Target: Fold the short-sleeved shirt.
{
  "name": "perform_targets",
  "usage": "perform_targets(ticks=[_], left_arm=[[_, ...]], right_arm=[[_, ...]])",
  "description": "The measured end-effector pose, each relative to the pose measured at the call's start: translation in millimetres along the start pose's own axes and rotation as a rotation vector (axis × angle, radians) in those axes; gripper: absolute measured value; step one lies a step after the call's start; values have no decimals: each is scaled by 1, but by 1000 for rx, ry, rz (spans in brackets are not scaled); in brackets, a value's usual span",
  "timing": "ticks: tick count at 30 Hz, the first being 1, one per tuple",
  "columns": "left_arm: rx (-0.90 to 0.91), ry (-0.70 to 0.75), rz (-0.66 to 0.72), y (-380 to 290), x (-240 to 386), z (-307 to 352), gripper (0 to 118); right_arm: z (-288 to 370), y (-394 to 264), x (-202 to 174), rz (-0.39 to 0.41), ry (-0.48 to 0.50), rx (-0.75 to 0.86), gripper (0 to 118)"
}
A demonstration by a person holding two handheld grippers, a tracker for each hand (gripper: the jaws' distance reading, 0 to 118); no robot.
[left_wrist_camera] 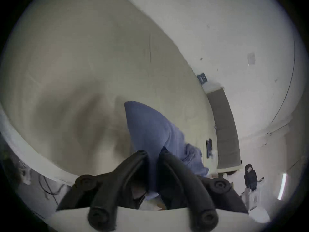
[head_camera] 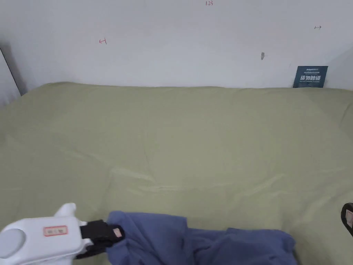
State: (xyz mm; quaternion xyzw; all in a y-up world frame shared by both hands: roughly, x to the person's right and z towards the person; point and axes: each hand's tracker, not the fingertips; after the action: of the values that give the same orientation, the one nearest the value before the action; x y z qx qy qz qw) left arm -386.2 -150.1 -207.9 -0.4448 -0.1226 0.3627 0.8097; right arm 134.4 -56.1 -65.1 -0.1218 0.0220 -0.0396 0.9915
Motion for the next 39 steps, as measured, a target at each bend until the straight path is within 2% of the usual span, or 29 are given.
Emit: perform_targets(ticks=[3,6,8,15,19,20,22,23,27,29,31,33,37,39], left_arm=[[103,28,5,9,8,49,10],[165,98,-80,10,32,76,10],[153,137,-210,3,62,73,10],[-114,-34,-427,-43,139,-20,10],[-249,-71,-403,-68,151,-87,14],[-305,-98,-373,-76,150,-106,30],[-361,-172,-319,-89,144,-132,75],[-421,-222,-284,-96,137,-148,88],[-427,-190,-204,-118,112,-184,88],[-381,-269,-128,-117,106,-180,88],[-373,-277,-62,-110,106,-167,87],[-349,-293,-79,-101,109,-148,87],[-176,-372,-103,-90,97,-101,87],[-113,-404,-125,-91,86,-92,80]], right_arm=[[-5,3,-5,11,15,1,0],[-10,5,-11,14,31,7,0],[-13,5,-16,17,41,7,0],[-5,5,-18,23,48,10,0],[3,4,-9,15,17,13,0],[6,3,-5,14,4,12,0],[9,2,1,10,-20,11,0],[10,1,5,6,-31,8,0],[15,1,15,-18,-66,11,0],[16,2,17,-24,-72,11,0],[15,1,17,-22,-71,10,0],[12,1,15,-22,-65,4,0],[7,-4,6,-14,-25,-5,0],[1,-6,0,-3,-6,-26,0]])
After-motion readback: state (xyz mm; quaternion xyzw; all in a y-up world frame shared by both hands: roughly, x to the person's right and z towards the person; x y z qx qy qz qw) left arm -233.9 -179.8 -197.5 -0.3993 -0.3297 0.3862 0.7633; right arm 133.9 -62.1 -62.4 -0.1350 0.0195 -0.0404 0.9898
